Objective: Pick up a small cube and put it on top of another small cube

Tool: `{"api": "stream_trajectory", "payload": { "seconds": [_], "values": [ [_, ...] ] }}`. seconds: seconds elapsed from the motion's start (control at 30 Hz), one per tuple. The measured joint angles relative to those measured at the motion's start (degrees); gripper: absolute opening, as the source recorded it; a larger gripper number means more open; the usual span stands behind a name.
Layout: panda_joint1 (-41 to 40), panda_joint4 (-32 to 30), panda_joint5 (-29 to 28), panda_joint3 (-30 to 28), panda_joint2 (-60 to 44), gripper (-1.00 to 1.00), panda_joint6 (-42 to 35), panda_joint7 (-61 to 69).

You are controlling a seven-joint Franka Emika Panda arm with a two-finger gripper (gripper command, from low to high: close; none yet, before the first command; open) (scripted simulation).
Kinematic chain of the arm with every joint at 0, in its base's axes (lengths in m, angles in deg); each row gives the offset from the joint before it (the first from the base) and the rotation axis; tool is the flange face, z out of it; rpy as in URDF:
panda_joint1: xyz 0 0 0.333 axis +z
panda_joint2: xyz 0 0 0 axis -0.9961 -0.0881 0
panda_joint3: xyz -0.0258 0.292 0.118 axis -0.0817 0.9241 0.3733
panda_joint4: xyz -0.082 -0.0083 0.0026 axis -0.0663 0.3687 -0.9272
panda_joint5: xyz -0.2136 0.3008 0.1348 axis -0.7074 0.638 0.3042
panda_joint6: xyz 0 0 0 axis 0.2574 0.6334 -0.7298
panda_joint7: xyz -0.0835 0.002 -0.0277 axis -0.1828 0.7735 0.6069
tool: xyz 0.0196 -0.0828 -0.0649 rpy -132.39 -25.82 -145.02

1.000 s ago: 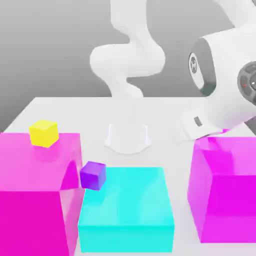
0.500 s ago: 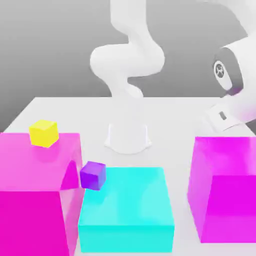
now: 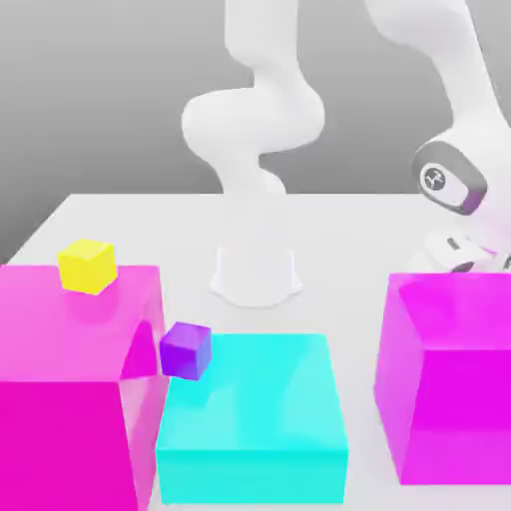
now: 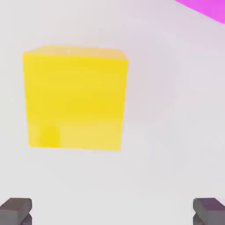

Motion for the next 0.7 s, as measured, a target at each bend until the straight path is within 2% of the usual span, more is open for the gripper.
{"api": "stream_trajectory", "payload": {
  "seconds": [0.2, 0.37, 0.57, 0.6, 0.7],
  "values": [
    [2.58, -2.76, -9.82, -1.87, 1.18, 0.00, 13.59, -11.28],
    [4.97, -1.88, -16.45, -5.36, -3.21, 0.00, 18.97, -16.89],
    [11.31, -0.39, -24.86, -13.59, -10.52, 0.00, 24.44, -23.15],
    [12.38, -0.21, -25.94, -14.92, -11.56, -1.00, 25.21, -23.93],
    [12.38, -0.21, -25.98, -14.91, -11.56, -1.00, 25.28, -23.97]
  ]
}}
